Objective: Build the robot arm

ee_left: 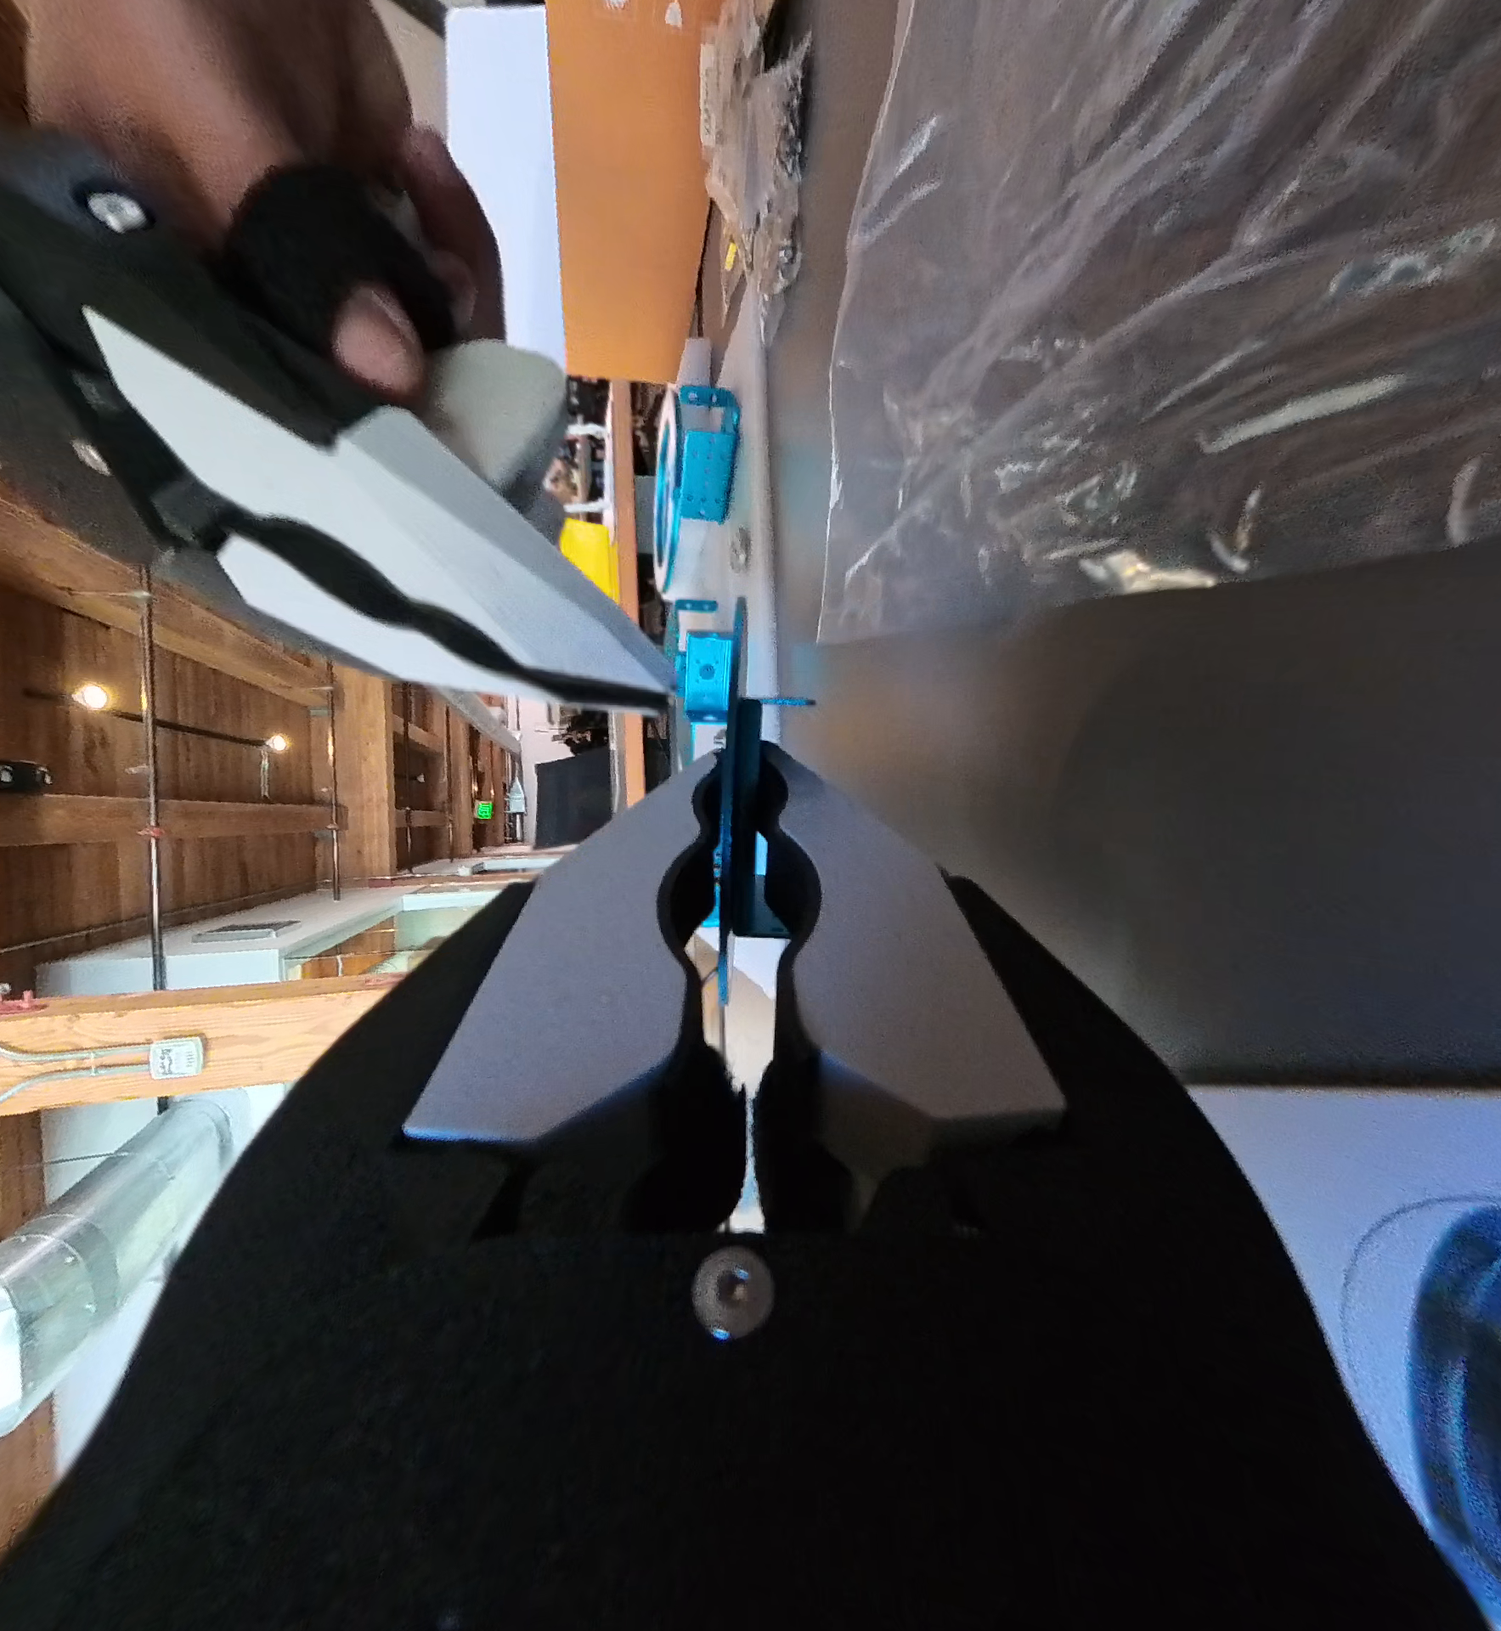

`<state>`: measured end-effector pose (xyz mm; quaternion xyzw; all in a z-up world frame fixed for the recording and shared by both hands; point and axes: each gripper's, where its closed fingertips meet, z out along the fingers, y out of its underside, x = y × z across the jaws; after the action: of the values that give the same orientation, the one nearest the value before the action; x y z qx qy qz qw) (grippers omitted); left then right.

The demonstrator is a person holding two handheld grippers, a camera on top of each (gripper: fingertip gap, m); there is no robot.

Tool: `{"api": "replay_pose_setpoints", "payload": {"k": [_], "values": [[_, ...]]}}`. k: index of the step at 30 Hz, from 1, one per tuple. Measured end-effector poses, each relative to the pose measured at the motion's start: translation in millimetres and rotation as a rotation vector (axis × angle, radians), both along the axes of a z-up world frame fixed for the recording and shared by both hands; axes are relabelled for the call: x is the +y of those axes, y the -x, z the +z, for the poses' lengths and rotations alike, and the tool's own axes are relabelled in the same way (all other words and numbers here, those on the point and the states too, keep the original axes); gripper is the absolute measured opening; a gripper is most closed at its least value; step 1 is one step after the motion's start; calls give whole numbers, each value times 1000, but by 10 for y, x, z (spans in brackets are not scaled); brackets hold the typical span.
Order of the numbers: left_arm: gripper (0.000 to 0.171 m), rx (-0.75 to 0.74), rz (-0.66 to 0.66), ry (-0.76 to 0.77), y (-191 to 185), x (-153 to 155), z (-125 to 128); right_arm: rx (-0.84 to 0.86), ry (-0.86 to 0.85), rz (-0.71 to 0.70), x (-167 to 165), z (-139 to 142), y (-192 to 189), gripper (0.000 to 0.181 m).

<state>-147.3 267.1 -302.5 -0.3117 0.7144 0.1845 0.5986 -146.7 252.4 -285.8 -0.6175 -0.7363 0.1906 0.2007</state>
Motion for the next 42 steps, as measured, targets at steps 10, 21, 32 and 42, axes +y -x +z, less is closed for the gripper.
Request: {"api": "replay_pose_setpoints", "payload": {"k": [10, 21, 32, 42], "values": [[1, -22, -13, -24, -43, -60, 63, -28, -6, -35, 19, -52, 31, 3], [1, -20, -1, -6, -34, -25, 42, -38, 4, -72, 66, -72, 29, 3], [1, -19, -3, -4, -39, -27, 37, -43, 11, -78, 63, -88, 33, 2], [1, 83, -4, -165, 77, 31, 39, -121, -54, -198, 415, -122, -496, 12]]}}
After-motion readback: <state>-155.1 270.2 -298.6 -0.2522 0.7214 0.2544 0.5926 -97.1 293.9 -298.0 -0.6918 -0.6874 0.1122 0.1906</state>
